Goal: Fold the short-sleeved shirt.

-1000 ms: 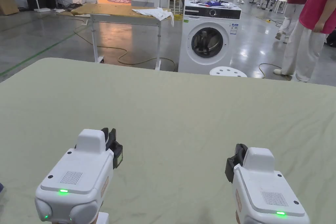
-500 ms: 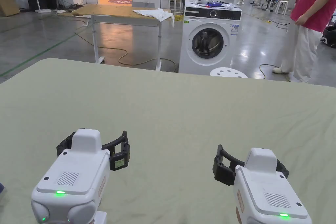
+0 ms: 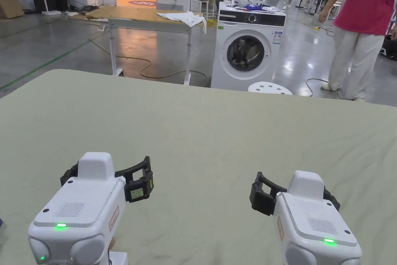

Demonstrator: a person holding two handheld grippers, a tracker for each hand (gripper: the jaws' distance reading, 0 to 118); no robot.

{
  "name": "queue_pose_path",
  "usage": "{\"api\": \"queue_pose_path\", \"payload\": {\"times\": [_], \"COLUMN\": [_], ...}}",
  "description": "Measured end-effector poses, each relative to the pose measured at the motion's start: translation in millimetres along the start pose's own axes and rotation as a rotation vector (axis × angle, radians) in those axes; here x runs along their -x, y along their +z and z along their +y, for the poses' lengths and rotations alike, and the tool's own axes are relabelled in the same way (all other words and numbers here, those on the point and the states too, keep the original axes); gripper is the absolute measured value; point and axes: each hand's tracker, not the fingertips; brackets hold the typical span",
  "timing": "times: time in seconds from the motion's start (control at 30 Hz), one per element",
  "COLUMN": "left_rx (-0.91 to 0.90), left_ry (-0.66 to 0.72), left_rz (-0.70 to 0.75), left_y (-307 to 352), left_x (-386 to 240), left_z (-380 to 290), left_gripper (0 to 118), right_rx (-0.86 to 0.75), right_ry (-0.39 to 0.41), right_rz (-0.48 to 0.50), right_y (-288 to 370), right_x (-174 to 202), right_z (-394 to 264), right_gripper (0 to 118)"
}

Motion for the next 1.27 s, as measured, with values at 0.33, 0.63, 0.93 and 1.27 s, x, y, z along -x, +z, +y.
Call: {"api": "queue_pose_path", "payload": {"times": [0.33, 0.63, 0.93, 1.27], "left_rx": [-0.025, -0.07, -0.054, -0.043], "left_ry": [0.008, 0.006, -0.033, -0.062], "left_rz": [-0.011, 0.02, 0.048, 0.067], "left_y": [-1, -1, -3, -6], "left_x": [-6, -3, 4, 11], "left_z": [-2, -5, 0, 3], "left_gripper": [107, 107, 107, 107], "right_rx": [0.081, 0.12, 0.125, 0.122], "right_ry": [-0.089, -0.11, -0.1, -0.077], "right_rz": [0.003, -0.005, -0.006, -0.024], "right_y": [-5, -5, -13, -20], "right_x": [-4, 0, 0, -2], "right_z": [9, 15, 17, 17], "right_gripper": [102, 102, 102, 102]}}
